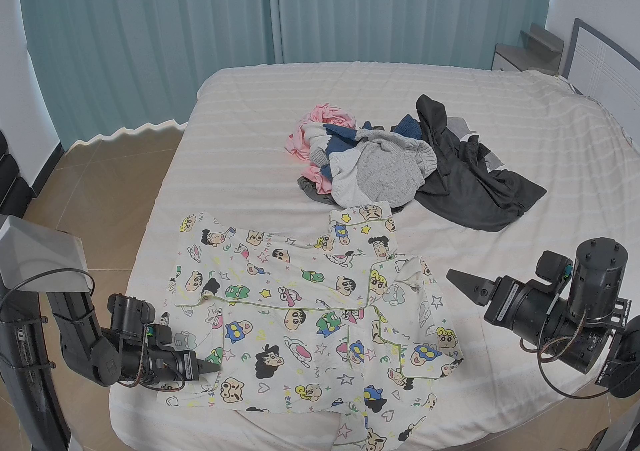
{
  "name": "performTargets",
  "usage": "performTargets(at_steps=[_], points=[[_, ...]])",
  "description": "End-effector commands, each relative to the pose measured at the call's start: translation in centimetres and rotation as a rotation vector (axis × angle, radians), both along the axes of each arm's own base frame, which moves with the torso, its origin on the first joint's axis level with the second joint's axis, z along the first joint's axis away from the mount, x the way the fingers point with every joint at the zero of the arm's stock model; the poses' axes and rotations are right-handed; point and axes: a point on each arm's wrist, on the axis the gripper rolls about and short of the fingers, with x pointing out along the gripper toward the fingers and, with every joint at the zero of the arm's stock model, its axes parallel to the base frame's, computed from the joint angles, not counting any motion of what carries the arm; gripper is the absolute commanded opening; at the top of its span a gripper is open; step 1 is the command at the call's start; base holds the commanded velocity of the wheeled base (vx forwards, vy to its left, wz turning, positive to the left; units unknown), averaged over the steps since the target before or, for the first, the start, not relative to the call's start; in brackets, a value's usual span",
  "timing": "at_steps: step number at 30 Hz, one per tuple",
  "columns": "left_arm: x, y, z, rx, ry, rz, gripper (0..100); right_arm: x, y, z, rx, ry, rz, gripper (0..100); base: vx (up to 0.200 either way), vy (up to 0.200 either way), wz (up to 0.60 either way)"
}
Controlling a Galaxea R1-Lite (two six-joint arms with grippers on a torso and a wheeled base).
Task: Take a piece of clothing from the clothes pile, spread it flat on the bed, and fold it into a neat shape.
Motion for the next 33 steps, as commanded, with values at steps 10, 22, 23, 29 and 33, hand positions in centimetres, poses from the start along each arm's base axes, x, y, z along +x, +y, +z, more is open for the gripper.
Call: performTargets(at_steps=[10, 22, 23, 29, 33], points=[[0.7, 0.3, 0.6, 0.014, -0.077, 0.109, 0, -0.1, 0.0, -0.2, -0.007, 0.007, 0.001, 100, 0.000, 0.000, 0.00], [1.2, 0.6, -0.1, 0.047, -0.161, 0.160, 0, -0.1, 0.0, -0.3, -0.008, 0.009, 0.001, 100, 0.000, 0.000, 0.00], [1.3, 0.7, -0.1, 0.047, -0.170, 0.171, 0, -0.1, 0.0, -0.3, -0.008, 0.009, 0.001, 100, 0.000, 0.000, 0.00], [1.9, 1.8, 0.2, 0.037, -0.216, 0.218, 0, -0.1, -0.1, -0.3, -0.008, 0.009, 0.001, 100, 0.000, 0.000, 0.00], [2.1, 2.2, 0.4, 0.034, -0.254, 0.235, 0, -0.1, -0.1, -0.3, -0.008, 0.009, 0.001, 100, 0.000, 0.000, 0.00]])
